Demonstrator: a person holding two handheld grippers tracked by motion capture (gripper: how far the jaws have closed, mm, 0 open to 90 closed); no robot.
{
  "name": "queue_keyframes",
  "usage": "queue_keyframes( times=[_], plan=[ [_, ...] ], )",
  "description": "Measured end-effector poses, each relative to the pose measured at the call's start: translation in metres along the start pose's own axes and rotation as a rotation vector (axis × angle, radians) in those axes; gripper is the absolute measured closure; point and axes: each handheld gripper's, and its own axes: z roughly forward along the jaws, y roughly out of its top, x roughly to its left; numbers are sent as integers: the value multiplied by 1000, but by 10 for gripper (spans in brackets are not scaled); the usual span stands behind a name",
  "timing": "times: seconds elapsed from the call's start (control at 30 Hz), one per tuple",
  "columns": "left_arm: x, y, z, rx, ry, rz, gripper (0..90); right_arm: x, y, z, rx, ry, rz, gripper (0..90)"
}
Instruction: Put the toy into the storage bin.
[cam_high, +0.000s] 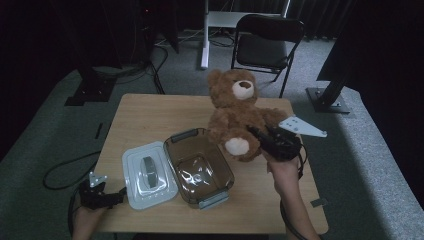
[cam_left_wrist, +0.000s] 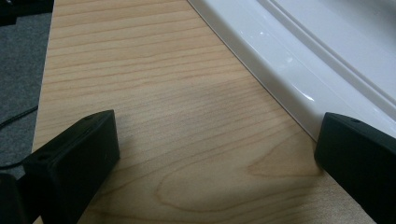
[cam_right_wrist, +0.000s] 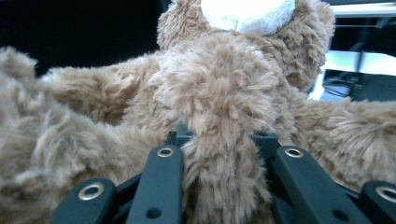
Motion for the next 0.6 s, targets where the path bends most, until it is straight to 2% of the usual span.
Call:
queue_keyframes(
  times=[0.03,0.13,0.17,0.23,0.27,0.4,0.43,0.47,0.5,0.53,0.6],
  plan=[
    [0,0,0,0,0,0,6,11,0,4,3,29,-5,724],
    [0,0,0,0,0,0,6,26,-5,14,19,63,-13,723],
    [0,0,0,0,0,0,6,26,-5,14,19,63,-13,723],
    [0,0,0,0,0,0,6,42,-15,26,60,91,-46,721],
    [0,0,0,0,0,0,6,45,-19,30,74,106,-40,721],
    [0,0,0,0,0,1,6,50,-29,38,104,125,-37,721],
    [0,0,0,1,0,1,6,56,-48,50,165,142,-30,720],
    [0,0,0,1,0,1,6,56,-48,50,165,142,-30,720],
    [0,0,0,0,0,1,6,57,-58,56,199,149,-34,711],
    [0,0,0,0,0,1,6,57,-58,56,199,149,-34,711],
    [0,0,0,0,0,1,6,55,-69,63,242,156,-34,698]
  ],
)
